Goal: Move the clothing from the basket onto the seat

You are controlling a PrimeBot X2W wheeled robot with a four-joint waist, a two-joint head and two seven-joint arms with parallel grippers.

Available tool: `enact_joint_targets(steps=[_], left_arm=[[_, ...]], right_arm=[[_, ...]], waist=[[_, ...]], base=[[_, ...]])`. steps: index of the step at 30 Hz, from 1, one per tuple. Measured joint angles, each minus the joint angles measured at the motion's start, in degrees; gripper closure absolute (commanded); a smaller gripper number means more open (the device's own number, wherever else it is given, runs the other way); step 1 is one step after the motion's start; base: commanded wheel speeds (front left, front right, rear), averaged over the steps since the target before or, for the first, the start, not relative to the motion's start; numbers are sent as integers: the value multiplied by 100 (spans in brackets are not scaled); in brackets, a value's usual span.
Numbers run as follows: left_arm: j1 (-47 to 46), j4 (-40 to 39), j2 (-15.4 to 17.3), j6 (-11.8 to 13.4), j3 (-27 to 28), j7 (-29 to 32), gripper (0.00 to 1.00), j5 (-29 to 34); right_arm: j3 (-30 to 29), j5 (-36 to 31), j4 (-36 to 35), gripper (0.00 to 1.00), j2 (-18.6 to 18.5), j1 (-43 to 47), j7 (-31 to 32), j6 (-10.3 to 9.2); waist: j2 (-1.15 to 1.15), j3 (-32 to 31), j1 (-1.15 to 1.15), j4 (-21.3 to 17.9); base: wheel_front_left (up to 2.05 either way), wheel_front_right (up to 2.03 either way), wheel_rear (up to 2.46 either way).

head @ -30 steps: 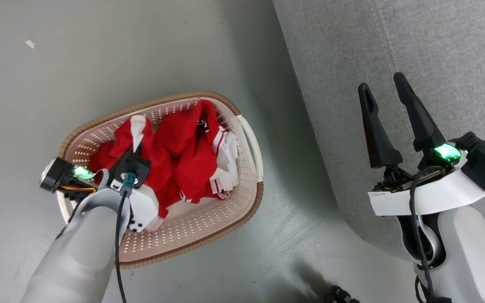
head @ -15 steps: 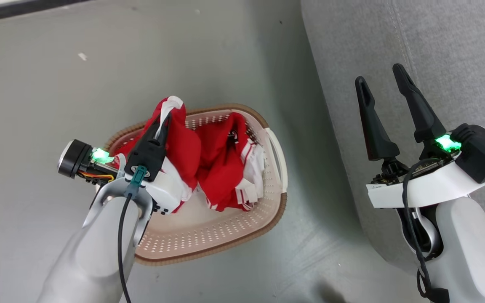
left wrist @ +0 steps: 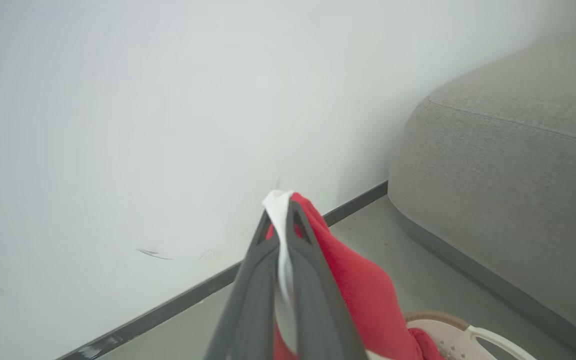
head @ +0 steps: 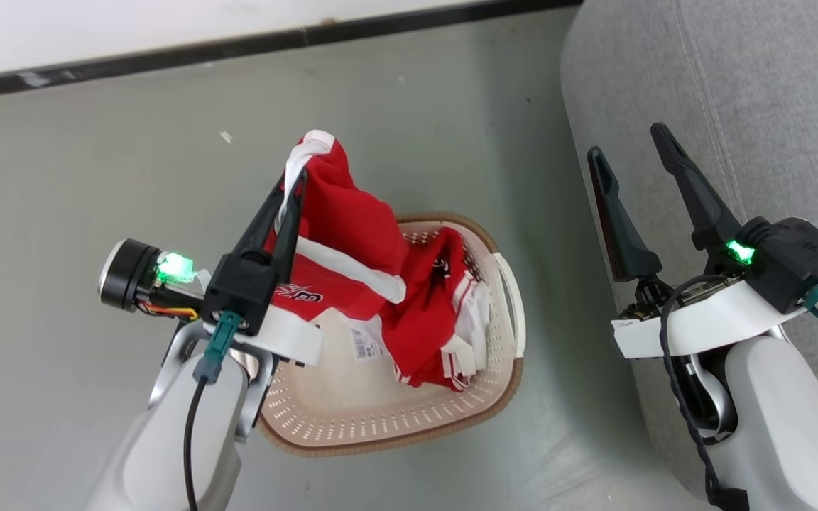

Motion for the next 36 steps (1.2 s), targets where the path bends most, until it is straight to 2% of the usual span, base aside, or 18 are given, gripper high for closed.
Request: enact_joint_targets(steps=[9,24,36], left_arm=[[463,-731,37,-12,-11,0,100,-114],[712,-1433,211,-341,-211,-23,100,-183],[811,-1762,390,-566,-290,-23,100,-249]], right_arm=[[104,-254,216,0,-10,263,0,0],[559,-289,545,0,-170,783,0,0],[1185,-143,882,0,-314,1067,0,0]], waist=[[0,-483,0,283],[0,-1339,0,598],[0,-1976,0,784]], base=[[0,0,0],[0,0,0],[0,0,0]])
